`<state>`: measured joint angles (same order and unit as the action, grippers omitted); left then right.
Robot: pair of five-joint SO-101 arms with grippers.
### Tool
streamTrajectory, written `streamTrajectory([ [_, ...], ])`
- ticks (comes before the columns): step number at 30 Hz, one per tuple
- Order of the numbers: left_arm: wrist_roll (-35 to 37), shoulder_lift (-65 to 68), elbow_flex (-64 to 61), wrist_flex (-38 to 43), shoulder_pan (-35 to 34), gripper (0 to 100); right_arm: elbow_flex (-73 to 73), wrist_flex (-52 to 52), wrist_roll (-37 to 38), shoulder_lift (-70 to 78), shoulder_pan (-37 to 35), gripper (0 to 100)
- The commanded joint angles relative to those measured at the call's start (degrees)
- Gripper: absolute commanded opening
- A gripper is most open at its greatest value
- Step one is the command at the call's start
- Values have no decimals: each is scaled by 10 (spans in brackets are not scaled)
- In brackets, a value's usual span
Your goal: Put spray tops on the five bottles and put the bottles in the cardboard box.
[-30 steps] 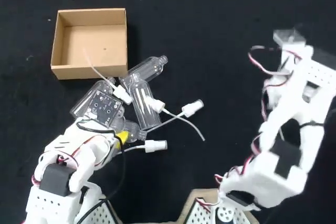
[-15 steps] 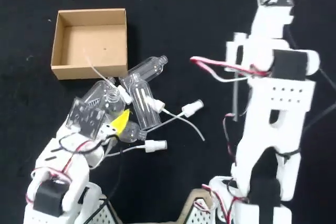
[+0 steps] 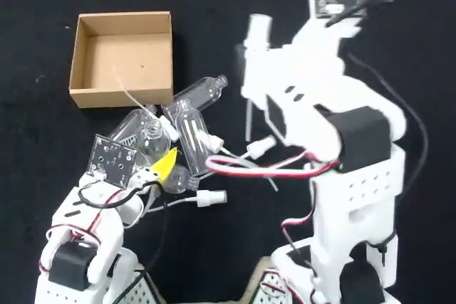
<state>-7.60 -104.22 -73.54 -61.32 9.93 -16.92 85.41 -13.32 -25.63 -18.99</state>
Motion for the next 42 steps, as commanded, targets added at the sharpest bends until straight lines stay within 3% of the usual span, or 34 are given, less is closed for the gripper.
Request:
streamTrajectory([
  [1,27,-3,12,8,4,145,-26,-37,-7,-22,-33,11],
  [9,28,-4,-9,12,7,145,-5,-100,-37,-20,-89,11],
  [17,47,-4,-27,52,78,145,150,-230,-36,-103,-95,11],
  [24,47,-4,-36,54,85,145,319,-351,-40,-234,-94,11],
  [33,48,-4,-36,54,86,145,398,-405,-72,-286,-149,11],
  [42,48,-4,-36,54,86,145,428,-427,-75,-285,-150,11],
])
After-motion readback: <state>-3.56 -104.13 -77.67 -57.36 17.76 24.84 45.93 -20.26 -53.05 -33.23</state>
